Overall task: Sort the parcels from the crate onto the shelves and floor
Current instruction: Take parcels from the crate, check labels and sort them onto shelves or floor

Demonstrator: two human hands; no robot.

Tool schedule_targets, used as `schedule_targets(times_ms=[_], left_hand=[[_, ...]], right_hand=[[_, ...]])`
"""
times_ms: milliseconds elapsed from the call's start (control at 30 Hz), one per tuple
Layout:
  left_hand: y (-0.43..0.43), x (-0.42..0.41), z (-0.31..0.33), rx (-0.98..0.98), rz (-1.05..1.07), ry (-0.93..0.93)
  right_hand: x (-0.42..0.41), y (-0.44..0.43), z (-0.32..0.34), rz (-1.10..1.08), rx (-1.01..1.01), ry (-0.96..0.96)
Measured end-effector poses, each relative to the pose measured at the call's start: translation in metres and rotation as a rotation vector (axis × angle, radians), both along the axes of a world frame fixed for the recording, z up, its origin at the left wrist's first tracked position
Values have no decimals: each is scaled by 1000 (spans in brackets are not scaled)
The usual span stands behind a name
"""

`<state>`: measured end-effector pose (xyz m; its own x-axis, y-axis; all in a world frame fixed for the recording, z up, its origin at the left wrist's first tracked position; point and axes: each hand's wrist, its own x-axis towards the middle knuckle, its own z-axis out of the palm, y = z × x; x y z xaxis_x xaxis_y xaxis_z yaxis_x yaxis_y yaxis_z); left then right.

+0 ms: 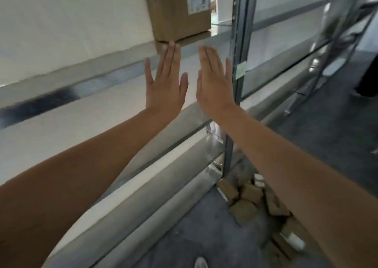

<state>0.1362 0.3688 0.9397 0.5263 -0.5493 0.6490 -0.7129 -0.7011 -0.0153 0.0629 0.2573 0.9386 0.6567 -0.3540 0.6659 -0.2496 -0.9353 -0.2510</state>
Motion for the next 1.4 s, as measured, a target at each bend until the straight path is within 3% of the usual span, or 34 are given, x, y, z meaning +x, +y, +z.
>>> schedule_targets(times_ms=[233,500,800,1167,1400], left_hand=[[-187,-25,-78,44,-353,131],[-302,-57,-138,153,-595,236],[-357,-37,-219,320,-589,353],[-382,14,-366,486,-326,659],[-437,49,-513,533,-217,906]], right_hand=[[-54,-153,-67,-336,53,225],[-103,-250,-128,-529,195,291],[-118,-307,-218,-568,400,379],[-70,-385,-347,-401,607,596],[-40,-402,-500,-366,695,797]])
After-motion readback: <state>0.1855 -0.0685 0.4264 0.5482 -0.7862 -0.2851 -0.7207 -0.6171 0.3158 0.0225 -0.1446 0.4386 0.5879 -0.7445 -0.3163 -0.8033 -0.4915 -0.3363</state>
